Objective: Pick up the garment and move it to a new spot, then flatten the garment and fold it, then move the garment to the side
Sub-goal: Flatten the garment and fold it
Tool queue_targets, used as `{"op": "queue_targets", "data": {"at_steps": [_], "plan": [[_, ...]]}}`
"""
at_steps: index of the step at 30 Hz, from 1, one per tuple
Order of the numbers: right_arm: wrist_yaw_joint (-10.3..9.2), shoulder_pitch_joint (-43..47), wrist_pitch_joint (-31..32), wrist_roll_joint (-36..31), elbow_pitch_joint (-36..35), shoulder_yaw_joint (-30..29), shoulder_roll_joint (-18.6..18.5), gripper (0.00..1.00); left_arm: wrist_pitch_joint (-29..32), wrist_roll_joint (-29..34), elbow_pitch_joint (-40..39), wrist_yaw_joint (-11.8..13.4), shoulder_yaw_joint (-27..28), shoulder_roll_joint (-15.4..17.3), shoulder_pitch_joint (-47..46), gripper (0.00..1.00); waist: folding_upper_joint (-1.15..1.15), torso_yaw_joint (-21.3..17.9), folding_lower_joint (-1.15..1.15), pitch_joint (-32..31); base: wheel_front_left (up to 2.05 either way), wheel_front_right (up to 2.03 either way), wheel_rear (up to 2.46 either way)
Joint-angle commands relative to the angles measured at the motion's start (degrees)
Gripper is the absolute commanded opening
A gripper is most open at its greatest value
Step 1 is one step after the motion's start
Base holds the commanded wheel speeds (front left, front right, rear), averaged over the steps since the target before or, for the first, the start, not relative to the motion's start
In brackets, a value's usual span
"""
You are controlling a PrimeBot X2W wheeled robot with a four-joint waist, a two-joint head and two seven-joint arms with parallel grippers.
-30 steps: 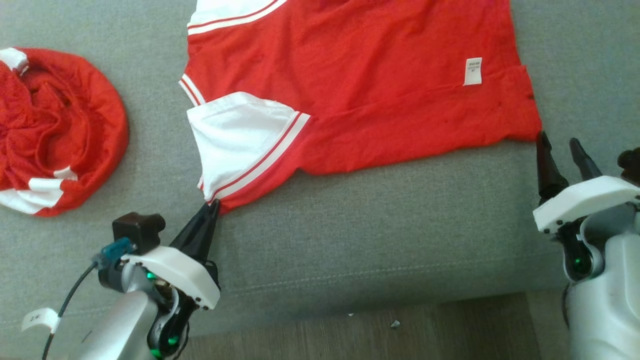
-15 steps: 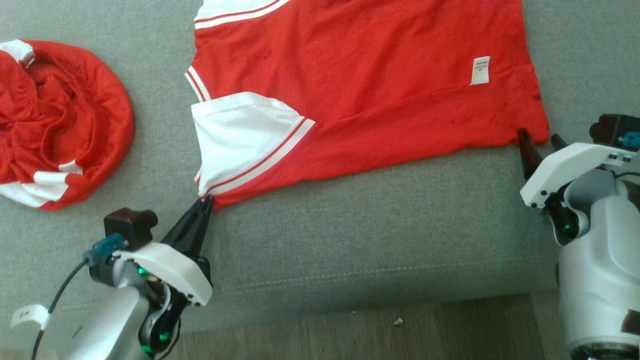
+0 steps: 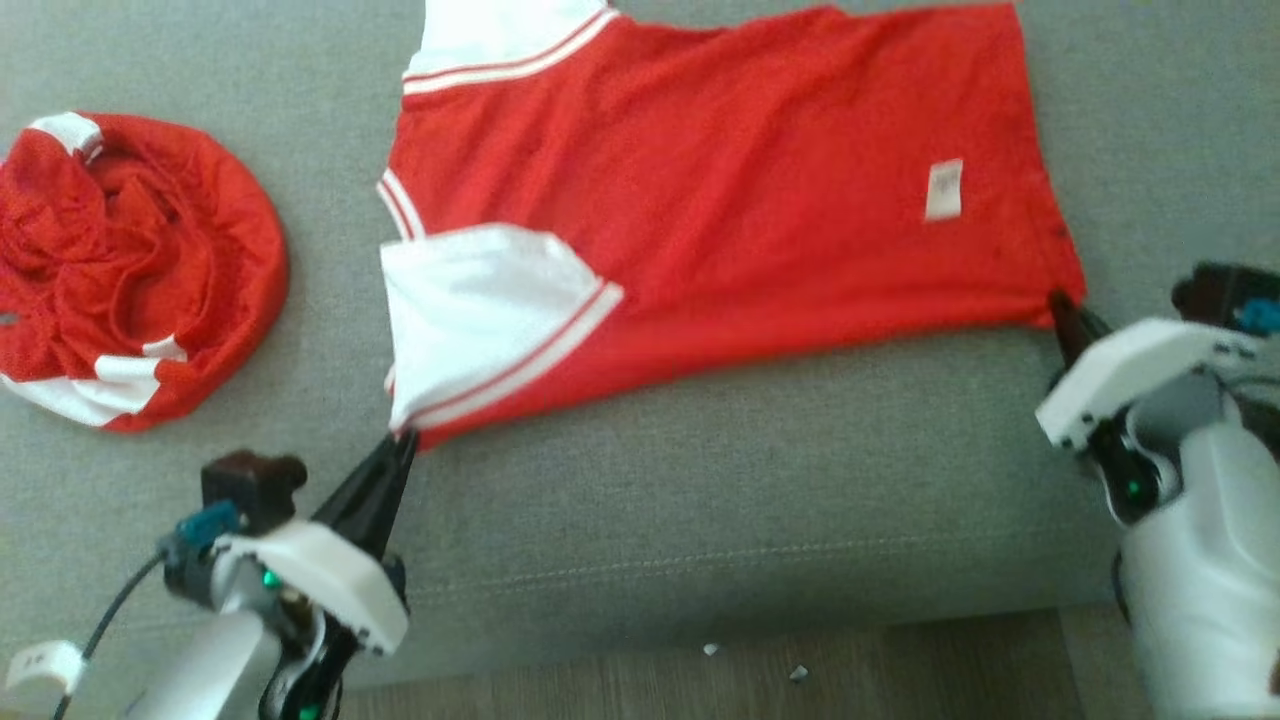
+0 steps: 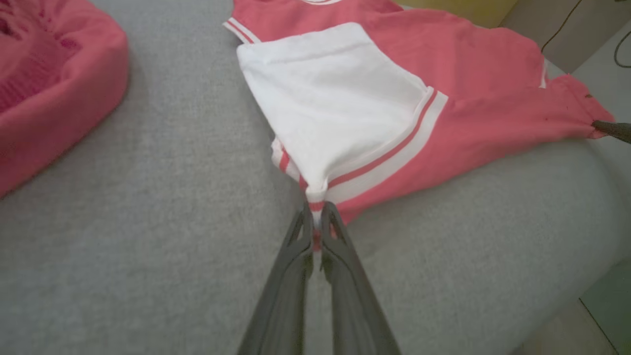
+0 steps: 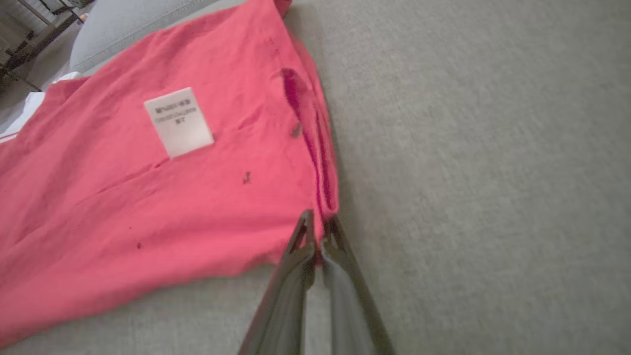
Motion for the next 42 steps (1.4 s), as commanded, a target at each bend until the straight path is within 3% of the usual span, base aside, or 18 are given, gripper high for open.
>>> {"op": "queue_targets", "data": {"at_steps": [1, 9, 16, 17, 18, 25, 31, 35, 42], "plan": [[0.42, 0.91, -0.06, 0.72, -2.09, 1.29, -0.94, 0.00, 0.03, -0.54, -1.51, 0.19, 2.15, 2.34, -0.36, 0.00, 0.00, -0.02, 0.00, -0.23, 0.00, 0.00, 0.00], [0.42, 9.01, 2.67, 4.36, -8.86, 1.53, -5.45, 0.00, 2.41, -2.01, -7.57, 1.81, 2.24, 4.62, 4.68, 0.00, 0.00, 0.61, 0.00, -0.70, 0.00, 0.00, 0.00], [0.42, 13.01, 7.77, 4.81, -13.74, -0.60, -5.27, 0.00, 7.62, -3.55, -10.99, 2.75, 0.59, 5.15, 7.02, 0.00, 0.00, 0.60, 0.00, -0.74, 0.00, 0.00, 0.00], [0.42, 13.37, 8.18, 4.42, -14.29, -1.15, -5.18, 0.25, 7.78, -3.60, -11.13, 3.19, 0.72, 5.11, 7.03, 0.01, 0.00, 0.62, 0.00, -0.73, 0.00, 0.00, 0.00], [0.42, 13.59, 8.16, 3.94, -14.94, -2.00, -5.04, 1.00, 8.16, -3.63, -11.24, 3.49, 0.69, 5.15, 7.03, 1.00, 0.00, 0.61, 0.00, -0.74, 0.00, 0.00, 0.00], [0.42, 15.51, 7.39, 0.70, -23.88, -6.29, -3.27, 1.00, 11.00, -3.46, -15.24, 5.97, 2.15, 7.61, 5.81, 1.00, 0.00, 0.36, 0.00, -0.43, 0.00, 0.00, 0.00], [0.42, 17.10, 7.69, -0.78, -36.82, -7.61, -0.53, 1.00, 14.97, 0.03, -23.92, 8.95, 6.38, 12.18, -5.38, 1.00, 0.00, 0.07, 0.00, 1.56, 0.00, 0.00, 0.00], [0.42, 16.39, 8.31, -0.57, -42.13, -5.45, 1.97, 1.00, 20.76, -0.02, -22.86, 6.34, 6.49, 12.31, -18.05, 1.00, 0.00, -1.04, 0.00, 4.56, 0.00, 0.00, 0.00], [0.42, 13.56, 7.50, 0.31, -44.72, -1.11, 3.75, 1.00, 29.50, -2.18, -7.77, -0.54, 4.59, 9.04, -39.15, 1.00, 0.00, -5.25, 0.00, 10.87, 0.00, 0.00, 0.00]]}}
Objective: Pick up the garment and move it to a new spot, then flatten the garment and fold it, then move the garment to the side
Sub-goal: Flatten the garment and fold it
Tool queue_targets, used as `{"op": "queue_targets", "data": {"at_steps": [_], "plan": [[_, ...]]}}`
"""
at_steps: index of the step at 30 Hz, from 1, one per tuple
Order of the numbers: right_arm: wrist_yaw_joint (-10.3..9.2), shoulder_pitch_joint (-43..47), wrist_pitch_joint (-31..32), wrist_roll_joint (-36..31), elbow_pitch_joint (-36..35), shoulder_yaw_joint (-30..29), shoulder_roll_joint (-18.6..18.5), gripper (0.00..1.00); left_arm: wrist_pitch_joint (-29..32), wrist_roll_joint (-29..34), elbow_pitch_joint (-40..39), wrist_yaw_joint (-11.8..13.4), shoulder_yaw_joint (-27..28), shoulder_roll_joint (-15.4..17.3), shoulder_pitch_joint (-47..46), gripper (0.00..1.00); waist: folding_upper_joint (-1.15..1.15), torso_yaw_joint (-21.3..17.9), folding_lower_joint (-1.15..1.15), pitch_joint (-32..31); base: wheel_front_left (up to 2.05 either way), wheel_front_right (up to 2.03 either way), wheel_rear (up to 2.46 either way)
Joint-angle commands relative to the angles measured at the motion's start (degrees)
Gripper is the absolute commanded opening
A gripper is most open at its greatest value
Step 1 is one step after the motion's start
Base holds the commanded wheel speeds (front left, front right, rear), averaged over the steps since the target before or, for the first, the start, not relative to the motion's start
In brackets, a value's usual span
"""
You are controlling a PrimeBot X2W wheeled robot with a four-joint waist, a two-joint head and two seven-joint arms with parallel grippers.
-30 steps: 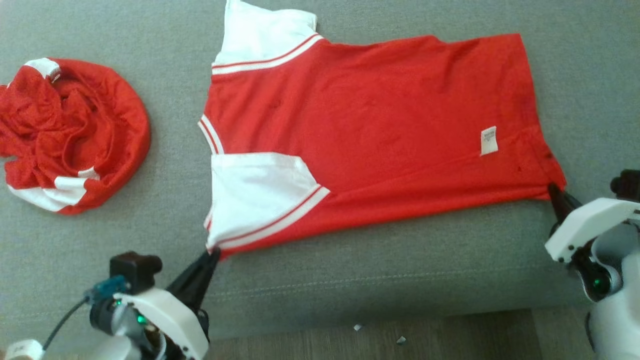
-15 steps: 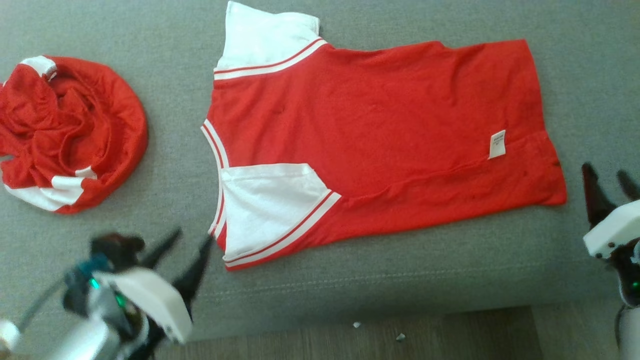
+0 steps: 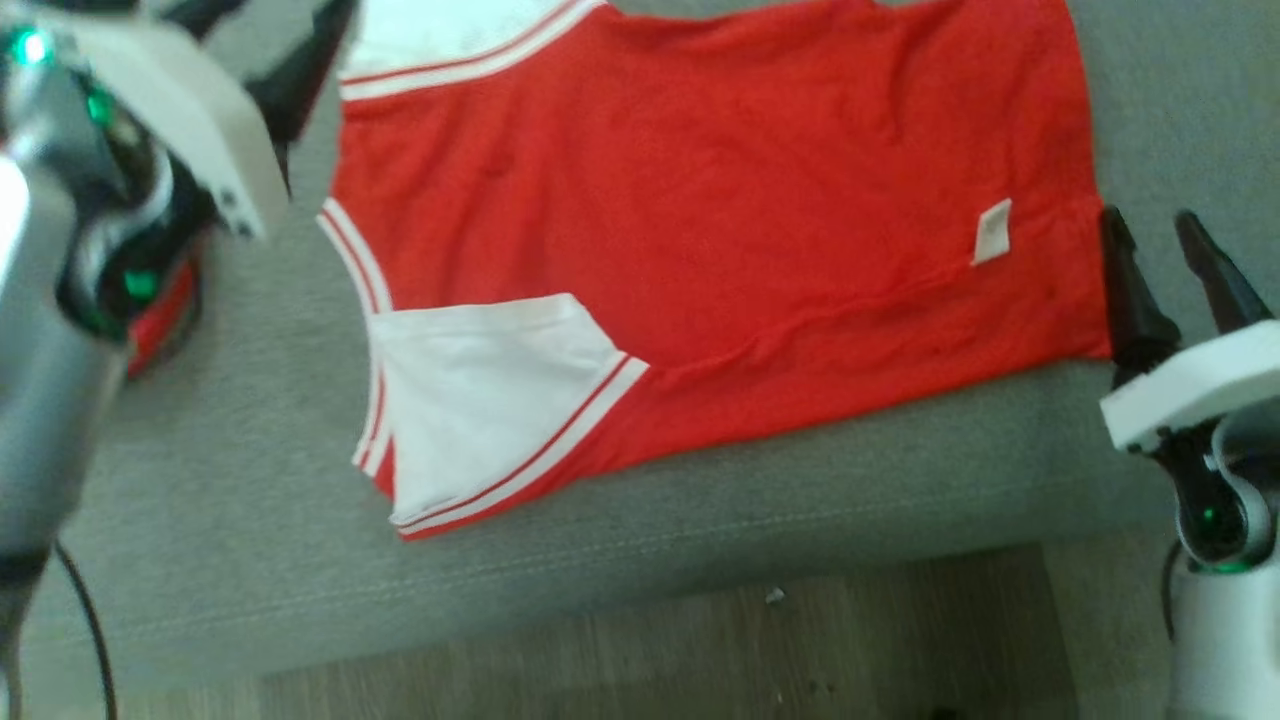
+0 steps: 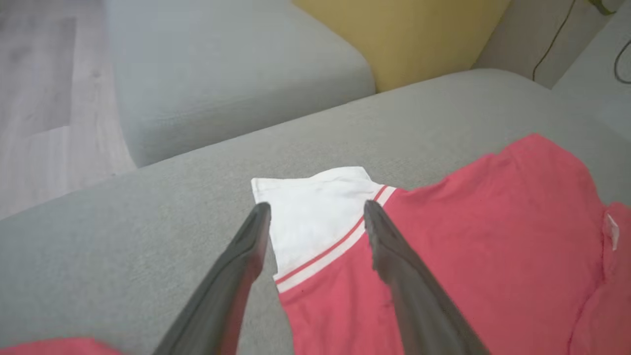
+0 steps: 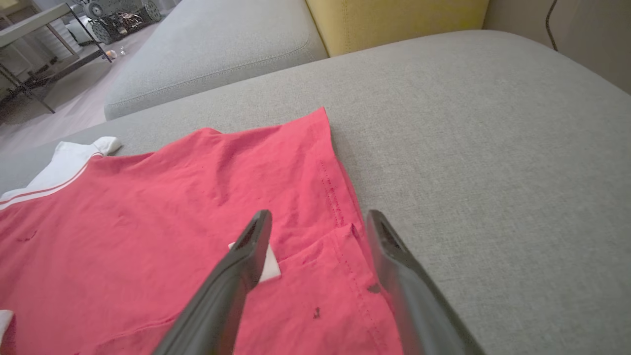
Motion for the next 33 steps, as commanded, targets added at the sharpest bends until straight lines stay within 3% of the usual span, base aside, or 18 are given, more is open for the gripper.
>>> {"op": "queue_targets", "data": {"at_steps": [1, 9, 20, 30, 31, 32, 33], "plan": [[0.20, -1.46, -0.69, 0.74, -2.54, 1.79, 0.13, 1.00, 1.11, 0.44, 1.90, -0.75, 2.09, 1.79, -5.81, 1.00, 0.00, -3.22, 0.00, 3.44, 0.00, 0.00, 0.00], [0.20, -2.71, -2.78, 1.93, -2.24, 3.22, 1.16, 1.00, 2.96, 3.55, 17.79, -2.62, -0.30, 1.65, -18.14, 1.00, 0.00, -8.49, 0.00, 8.30, 0.00, 0.00, 0.00], [0.20, -4.35, -5.26, 3.06, -0.52, 4.95, 1.96, 1.00, 1.34, 7.63, 29.98, -2.39, -2.20, 4.21, -24.17, 1.00, 0.00, -13.00, 0.00, 11.91, 0.00, 0.00, 0.00], [0.20, -5.61, -6.03, 3.62, 0.36, 4.65, 2.16, 1.00, 0.12, 8.13, 36.66, -2.64, -3.04, 3.91, -27.81, 1.00, 0.00, -13.99, 0.00, 13.23, 0.00, 0.00, 0.00], [0.20, -5.89, -5.95, 3.63, 0.36, 4.56, 2.13, 1.00, 0.41, 8.12, 37.08, -2.82, -3.33, 3.88, -28.06, 0.93, 0.00, -14.01, 0.00, 13.29, 0.00, 0.00, 0.00], [0.20, -6.18, -5.87, 3.66, 0.29, 4.54, 2.08, 1.00, 0.44, 8.17, 37.42, -2.95, -3.56, 3.87, -28.34, 0.56, 0.00, -14.02, 0.00, 13.33, 0.00, 0.00, 0.00], [0.20, -6.48, -5.77, 3.59, 0.17, 4.68, 1.95, 1.00, 0.14, 8.31, 37.68, -3.03, -3.75, 3.92, -28.60, 0.33, 0.00, -14.02, 0.00, 13.33, 0.00, 0.00, 0.00]]}}
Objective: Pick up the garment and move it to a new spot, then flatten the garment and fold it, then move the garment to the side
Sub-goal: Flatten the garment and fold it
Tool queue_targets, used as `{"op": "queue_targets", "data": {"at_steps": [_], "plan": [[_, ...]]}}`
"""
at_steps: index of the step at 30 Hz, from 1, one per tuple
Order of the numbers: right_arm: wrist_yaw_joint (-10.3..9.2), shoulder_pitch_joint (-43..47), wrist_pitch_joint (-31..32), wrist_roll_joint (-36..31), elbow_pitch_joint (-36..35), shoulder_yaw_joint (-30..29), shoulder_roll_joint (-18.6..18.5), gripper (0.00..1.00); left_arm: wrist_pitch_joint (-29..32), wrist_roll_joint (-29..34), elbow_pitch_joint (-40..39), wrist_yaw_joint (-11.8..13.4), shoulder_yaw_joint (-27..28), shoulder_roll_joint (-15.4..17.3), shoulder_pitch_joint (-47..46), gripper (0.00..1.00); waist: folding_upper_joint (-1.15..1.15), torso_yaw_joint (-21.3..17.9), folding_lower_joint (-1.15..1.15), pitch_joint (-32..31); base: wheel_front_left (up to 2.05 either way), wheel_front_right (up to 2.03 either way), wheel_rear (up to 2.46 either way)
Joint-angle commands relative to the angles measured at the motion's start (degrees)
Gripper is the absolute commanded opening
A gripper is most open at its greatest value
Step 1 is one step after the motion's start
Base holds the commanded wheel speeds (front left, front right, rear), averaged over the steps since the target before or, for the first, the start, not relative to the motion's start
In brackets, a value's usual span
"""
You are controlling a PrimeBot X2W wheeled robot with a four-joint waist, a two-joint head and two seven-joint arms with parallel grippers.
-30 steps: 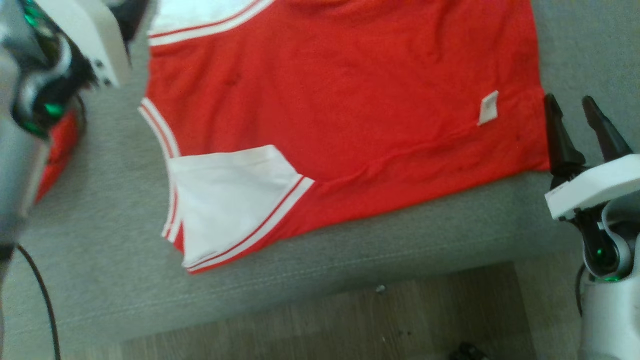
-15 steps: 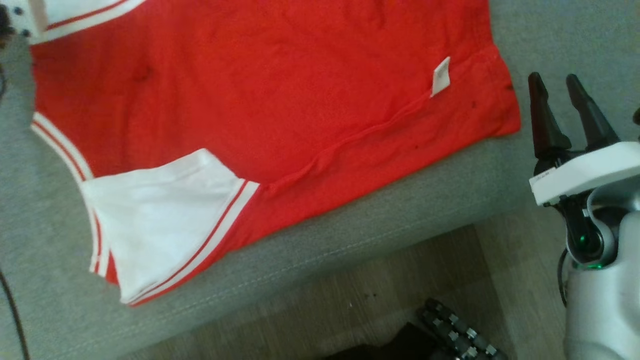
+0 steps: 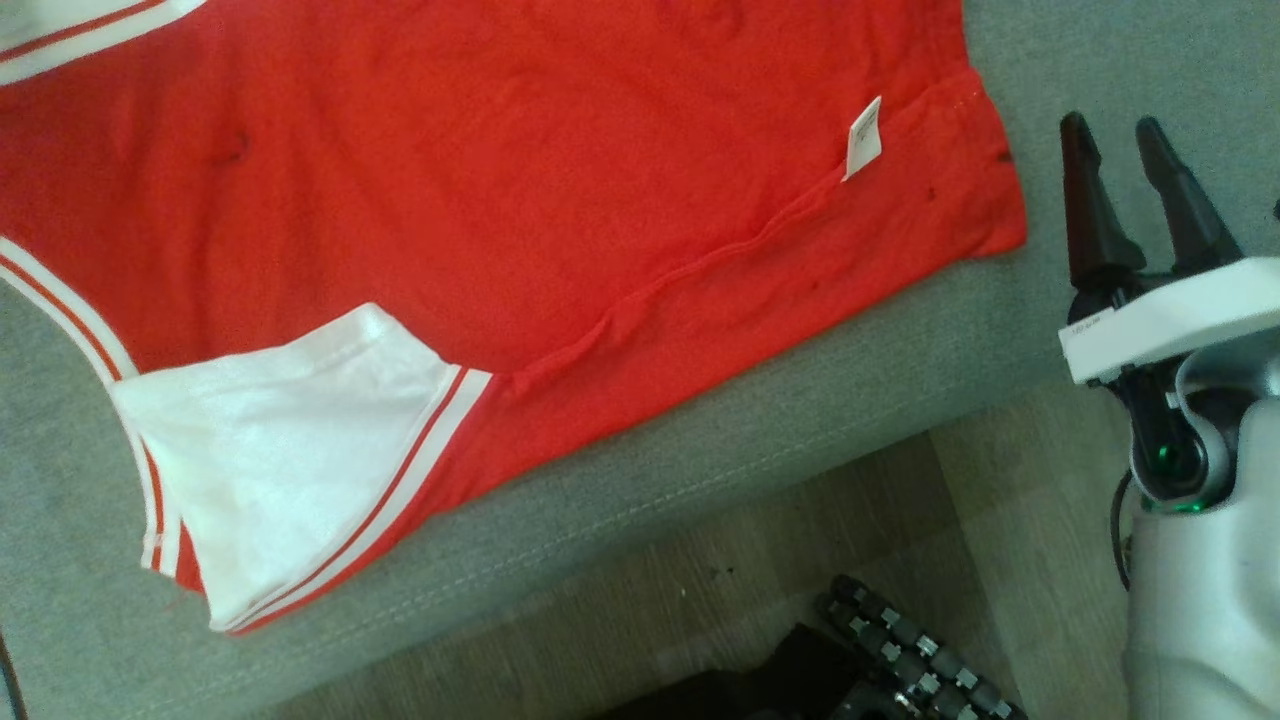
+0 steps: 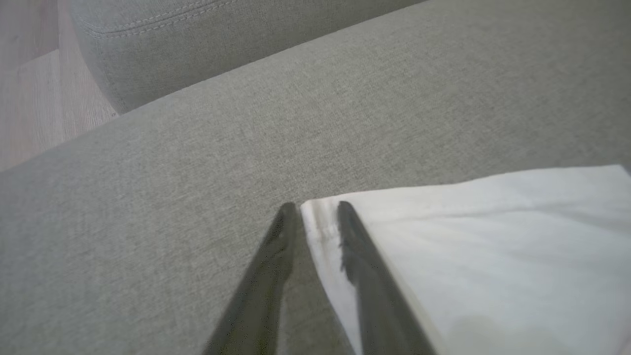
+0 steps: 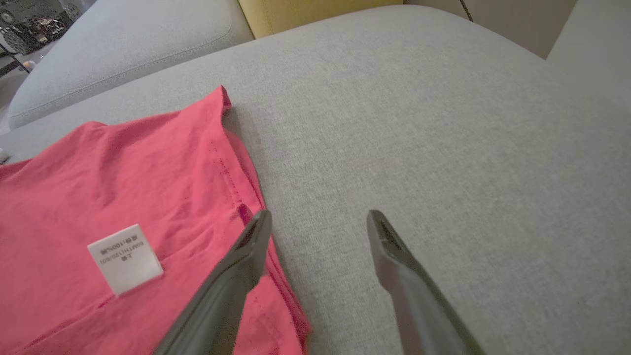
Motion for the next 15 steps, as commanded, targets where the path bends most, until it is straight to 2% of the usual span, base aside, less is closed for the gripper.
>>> {"op": "queue_targets", "data": {"at_steps": [1, 9, 12, 15], "plan": [[0.20, -0.75, -0.05, 0.23, -2.24, 1.01, -0.31, 1.00, -0.26, 0.22, -0.23, -0.18, 0.97, 2.53, -2.29, 0.00, 0.00, -0.01, -0.01, -0.06, 0.00, 0.00, 0.00], [0.20, -8.95, 4.27, 0.37, -0.48, 4.76, -1.77, 1.00, -3.48, -1.48, 2.16, -0.83, 0.97, 1.79, -2.65, 0.00, 0.00, 0.31, -0.01, -2.03, 0.00, 0.00, 0.00], [0.20, -15.17, 9.26, 1.02, 3.68, 7.35, -1.86, 1.00, -4.49, -2.37, 2.04, -1.09, 0.55, 1.19, -2.86, 0.00, 0.00, 1.11, -0.01, -3.38, 0.00, 0.00, 0.00], [0.20, -22.57, 15.13, 1.36, 10.91, 8.71, -2.05, 1.00, -4.34, -3.69, 1.28, -1.25, -0.25, 0.14, -2.96, 0.00, 0.00, 2.34, -0.01, -4.59, 0.00, 0.00, 0.00]]}}
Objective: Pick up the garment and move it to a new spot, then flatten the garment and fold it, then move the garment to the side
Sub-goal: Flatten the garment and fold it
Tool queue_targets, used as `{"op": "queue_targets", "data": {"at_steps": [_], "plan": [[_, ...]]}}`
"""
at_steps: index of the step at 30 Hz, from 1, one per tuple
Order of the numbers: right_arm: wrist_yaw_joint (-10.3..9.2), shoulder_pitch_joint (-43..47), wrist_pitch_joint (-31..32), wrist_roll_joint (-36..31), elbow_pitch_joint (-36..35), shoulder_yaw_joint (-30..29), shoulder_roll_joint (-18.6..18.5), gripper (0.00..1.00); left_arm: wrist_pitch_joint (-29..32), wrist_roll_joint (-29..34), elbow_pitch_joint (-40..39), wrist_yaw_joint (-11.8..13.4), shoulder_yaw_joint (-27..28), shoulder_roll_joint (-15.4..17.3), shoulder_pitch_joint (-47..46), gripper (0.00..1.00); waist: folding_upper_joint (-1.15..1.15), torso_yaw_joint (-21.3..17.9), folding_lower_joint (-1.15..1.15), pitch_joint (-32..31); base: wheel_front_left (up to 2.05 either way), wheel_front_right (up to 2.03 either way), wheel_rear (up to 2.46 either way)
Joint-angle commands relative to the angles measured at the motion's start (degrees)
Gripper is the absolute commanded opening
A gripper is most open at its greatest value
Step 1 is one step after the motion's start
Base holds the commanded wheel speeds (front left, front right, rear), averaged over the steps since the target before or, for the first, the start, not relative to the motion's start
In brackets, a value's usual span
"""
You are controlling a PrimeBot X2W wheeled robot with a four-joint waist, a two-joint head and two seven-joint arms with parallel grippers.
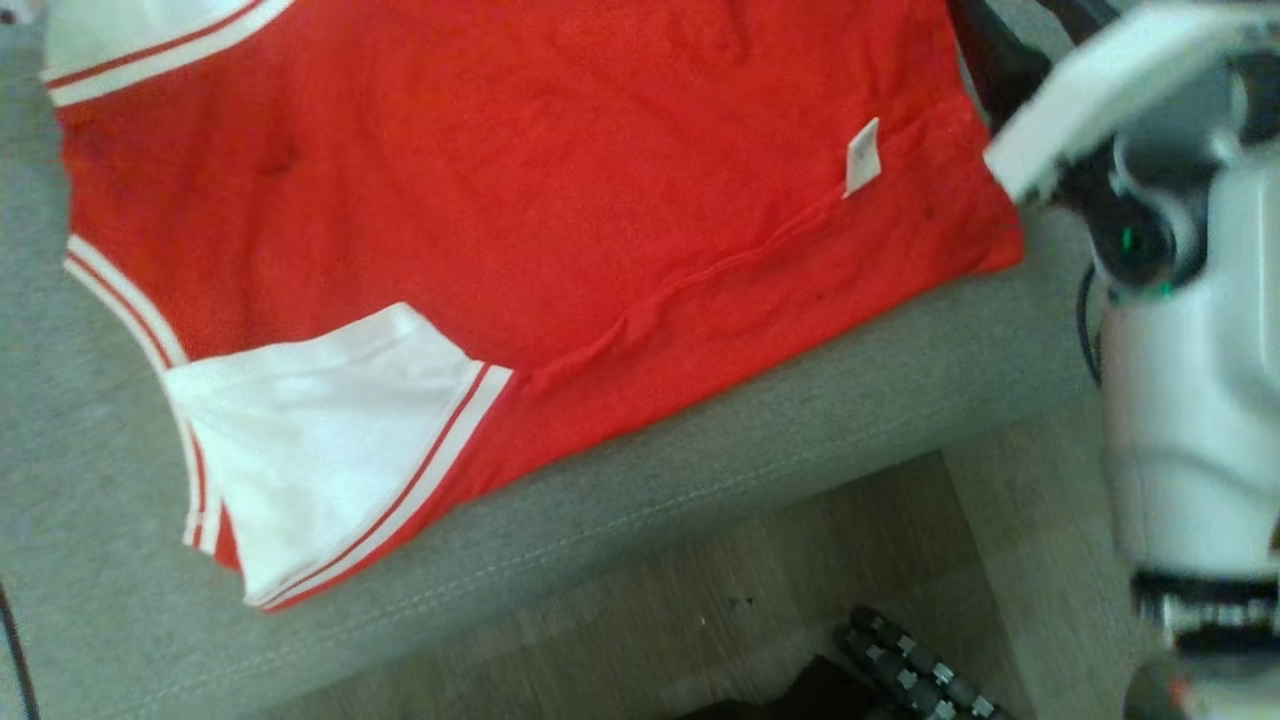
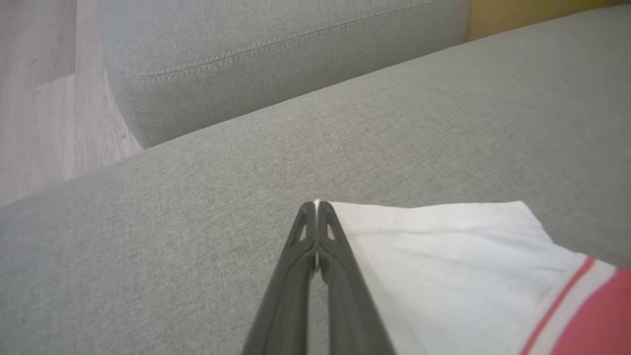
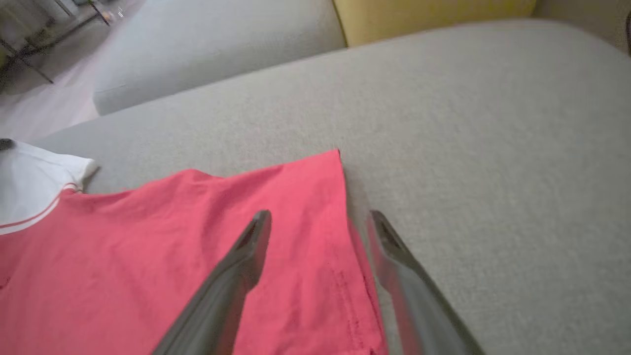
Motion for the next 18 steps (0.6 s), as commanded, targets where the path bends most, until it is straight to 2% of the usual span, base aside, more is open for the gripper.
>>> {"op": "queue_targets", "data": {"at_steps": [1, 7, 15, 18], "plan": [[0.19, -2.24, 1.41, 0.03, 0.01, 0.63, -0.38, 1.00, 0.15, -0.40, -2.02, -0.28, 1.01, 1.98, -2.65, 0.00, 0.00, 1.17, 0.00, -0.84, 0.00, 0.00, 0.00], [0.19, -15.88, 7.96, -5.10, 16.87, -1.79, -1.53, 1.00, 1.07, -2.40, -6.83, -0.33, -3.19, 0.59, -3.35, 0.00, 0.00, 5.09, 0.00, -1.10, 0.00, 0.00, 0.00], [0.19, -25.98, 6.64, -12.70, 31.63, -6.86, -2.04, 1.00, 1.19, -4.80, -10.94, -0.34, -7.45, -0.22, -4.71, 0.00, 0.00, 8.91, 0.00, 0.40, 0.00, 0.00, 0.00], [0.19, -28.15, 6.39, -14.69, 35.56, -8.54, -1.74, 0.87, 1.01, -5.50, -11.27, -0.34, -8.58, 0.06, -5.03, 0.00, 0.00, 9.40, 0.00, 0.62, 0.00, 0.00, 0.00]]}}
